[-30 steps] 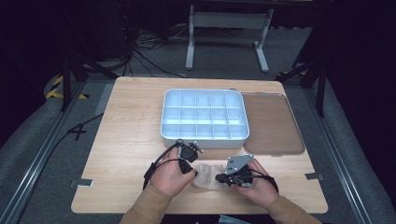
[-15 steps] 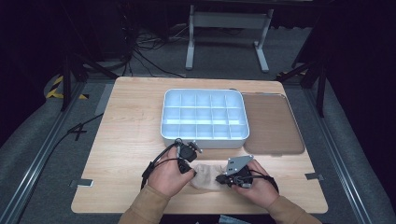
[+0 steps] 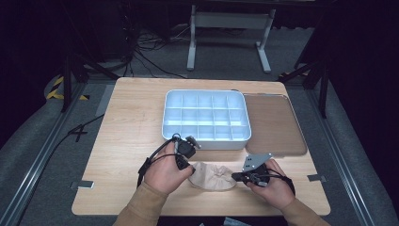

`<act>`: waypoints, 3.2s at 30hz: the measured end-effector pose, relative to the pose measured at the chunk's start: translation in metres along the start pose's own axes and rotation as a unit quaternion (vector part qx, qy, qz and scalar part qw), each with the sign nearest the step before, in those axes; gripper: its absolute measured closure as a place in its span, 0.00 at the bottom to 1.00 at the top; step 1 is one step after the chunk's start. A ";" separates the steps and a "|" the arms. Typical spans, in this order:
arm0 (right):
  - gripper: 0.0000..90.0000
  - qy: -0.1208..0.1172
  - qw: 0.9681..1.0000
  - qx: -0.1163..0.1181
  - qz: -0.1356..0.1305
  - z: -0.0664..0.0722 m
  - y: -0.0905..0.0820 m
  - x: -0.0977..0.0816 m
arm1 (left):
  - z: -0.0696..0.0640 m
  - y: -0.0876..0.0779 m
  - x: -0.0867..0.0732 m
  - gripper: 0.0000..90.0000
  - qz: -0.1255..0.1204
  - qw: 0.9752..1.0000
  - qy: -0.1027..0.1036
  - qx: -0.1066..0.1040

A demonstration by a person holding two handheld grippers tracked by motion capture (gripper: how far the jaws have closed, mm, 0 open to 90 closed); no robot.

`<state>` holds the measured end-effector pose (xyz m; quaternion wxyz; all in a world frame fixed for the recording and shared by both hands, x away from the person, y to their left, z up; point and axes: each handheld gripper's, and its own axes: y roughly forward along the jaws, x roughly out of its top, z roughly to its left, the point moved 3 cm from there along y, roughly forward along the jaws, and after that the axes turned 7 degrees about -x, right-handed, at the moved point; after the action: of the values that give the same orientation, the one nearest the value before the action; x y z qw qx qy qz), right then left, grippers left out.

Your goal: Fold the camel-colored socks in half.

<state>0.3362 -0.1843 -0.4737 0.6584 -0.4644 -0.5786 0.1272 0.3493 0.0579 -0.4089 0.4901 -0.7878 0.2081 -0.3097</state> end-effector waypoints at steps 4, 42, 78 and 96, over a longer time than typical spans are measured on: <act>0.99 0.002 1.000 0.000 0.006 0.002 0.005 -0.003 | -0.003 -0.002 0.002 0.94 0.004 1.000 0.003 -0.005; 0.99 0.007 1.000 -0.004 -0.016 0.010 0.014 -0.013 | -0.029 0.027 0.042 0.94 0.009 0.997 0.075 -0.016; 0.99 0.010 1.000 0.001 -0.019 0.010 0.013 -0.014 | -0.042 0.079 0.059 0.94 0.006 0.994 0.092 -0.054; 0.91 0.018 1.000 0.005 -0.019 0.009 0.009 -0.016 | -0.043 0.058 0.055 0.64 -0.053 0.992 0.098 -0.059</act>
<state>0.3265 -0.1863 -0.4916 0.6732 -0.4523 -0.5747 0.1094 0.3580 -0.0294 -0.4320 0.4030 -0.7908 0.2310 -0.3986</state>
